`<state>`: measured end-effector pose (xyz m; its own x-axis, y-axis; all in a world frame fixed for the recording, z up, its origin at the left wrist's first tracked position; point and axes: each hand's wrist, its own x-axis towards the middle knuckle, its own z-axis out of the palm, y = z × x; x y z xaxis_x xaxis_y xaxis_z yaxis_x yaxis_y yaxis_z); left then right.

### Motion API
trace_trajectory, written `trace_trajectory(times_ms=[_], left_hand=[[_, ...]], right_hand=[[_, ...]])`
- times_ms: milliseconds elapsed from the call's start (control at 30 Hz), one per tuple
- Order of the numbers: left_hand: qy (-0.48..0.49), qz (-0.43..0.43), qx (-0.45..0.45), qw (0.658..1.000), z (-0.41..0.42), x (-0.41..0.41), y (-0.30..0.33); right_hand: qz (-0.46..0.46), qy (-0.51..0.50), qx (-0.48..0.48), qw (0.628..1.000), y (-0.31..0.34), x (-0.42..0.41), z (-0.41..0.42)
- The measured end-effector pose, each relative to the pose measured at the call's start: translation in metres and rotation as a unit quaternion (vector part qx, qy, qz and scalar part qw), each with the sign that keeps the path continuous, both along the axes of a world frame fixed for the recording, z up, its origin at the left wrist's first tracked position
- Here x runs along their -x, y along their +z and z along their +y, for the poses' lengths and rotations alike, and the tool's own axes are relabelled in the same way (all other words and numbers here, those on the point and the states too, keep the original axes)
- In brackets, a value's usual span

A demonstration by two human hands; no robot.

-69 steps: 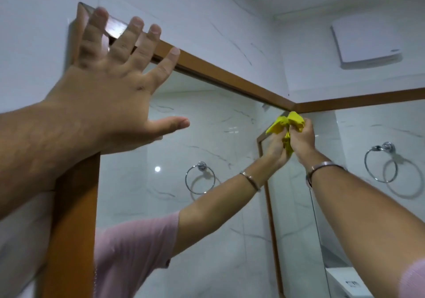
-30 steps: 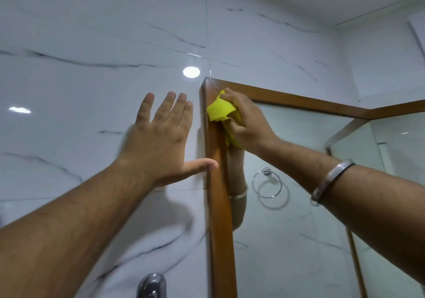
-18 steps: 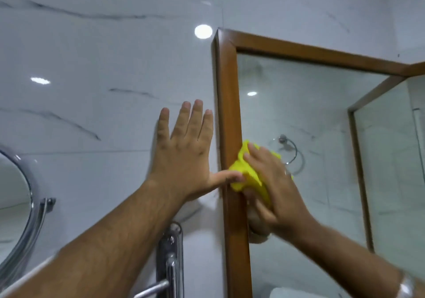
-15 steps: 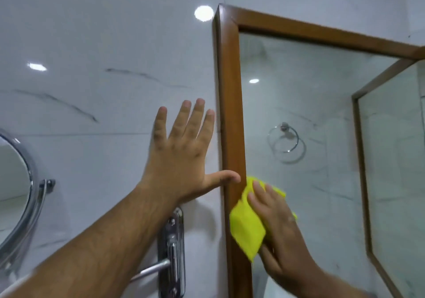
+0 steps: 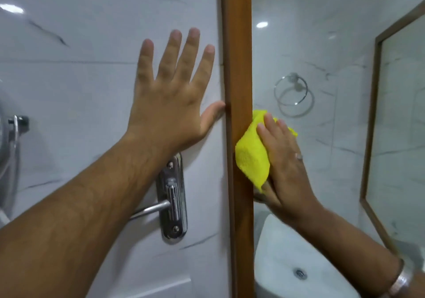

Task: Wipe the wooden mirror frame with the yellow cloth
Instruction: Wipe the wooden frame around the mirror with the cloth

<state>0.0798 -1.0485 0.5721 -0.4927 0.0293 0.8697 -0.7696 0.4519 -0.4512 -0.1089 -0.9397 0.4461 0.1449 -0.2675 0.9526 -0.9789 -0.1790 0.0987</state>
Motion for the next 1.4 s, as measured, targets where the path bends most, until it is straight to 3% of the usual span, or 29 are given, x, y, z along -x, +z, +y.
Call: trace_trajectory(times_ms=[133, 233, 367, 533, 633, 867, 1133, 1200, 1267, 1333, 1400], left_hand=[[-0.001, 0.043, -0.056, 0.997, 0.010, 0.010, -0.017], [-0.028, 0.084, -0.095, 0.992, 0.029, 0.023, -0.065], [-0.032, 0.067, -0.103, 0.992, 0.045, 0.033, -0.138], [-0.025, 0.081, -0.100, 0.991, 0.044, 0.036, -0.181], [-0.036, 0.083, -0.113, 0.990, 0.041, 0.037, -0.203], [-0.048, 0.098, -0.132, 0.985, 0.035, 0.046, -0.227], [-0.044, 0.085, -0.106, 0.990, 0.029, 0.047, -0.235], [-0.045, 0.086, -0.102, 0.990, 0.028, 0.046, -0.236], [-0.049, 0.086, -0.103, 0.990, 0.029, 0.045, -0.236], [-0.039, 0.084, -0.106, 0.990, 0.029, 0.046, -0.236], [-0.034, 0.089, -0.109, 0.990, 0.030, 0.048, -0.236]], right_hand=[[-0.062, 0.013, -0.055, 0.996, -0.131, -0.013, 0.007], [-0.070, -0.019, -0.101, 0.992, -0.204, -0.017, 0.017], [-0.039, -0.006, -0.108, 0.993, -0.175, -0.008, 0.017], [-0.060, 0.015, -0.064, 0.996, -0.128, -0.007, 0.008], [-0.076, 0.027, -0.072, 0.994, -0.181, -0.008, 0.006], [-0.069, -0.060, -0.225, 0.970, -0.415, -0.024, 0.036], [-0.084, -0.067, -0.283, 0.953, -0.432, -0.017, 0.043], [-0.122, -0.082, -0.282, 0.948, -0.430, 0.013, 0.051], [-0.265, -0.131, -0.287, 0.911, -0.430, 0.039, 0.066], [-0.384, -0.135, -0.232, 0.883, -0.428, 0.054, 0.077], [-0.417, -0.128, -0.186, 0.880, -0.427, 0.050, 0.076]])
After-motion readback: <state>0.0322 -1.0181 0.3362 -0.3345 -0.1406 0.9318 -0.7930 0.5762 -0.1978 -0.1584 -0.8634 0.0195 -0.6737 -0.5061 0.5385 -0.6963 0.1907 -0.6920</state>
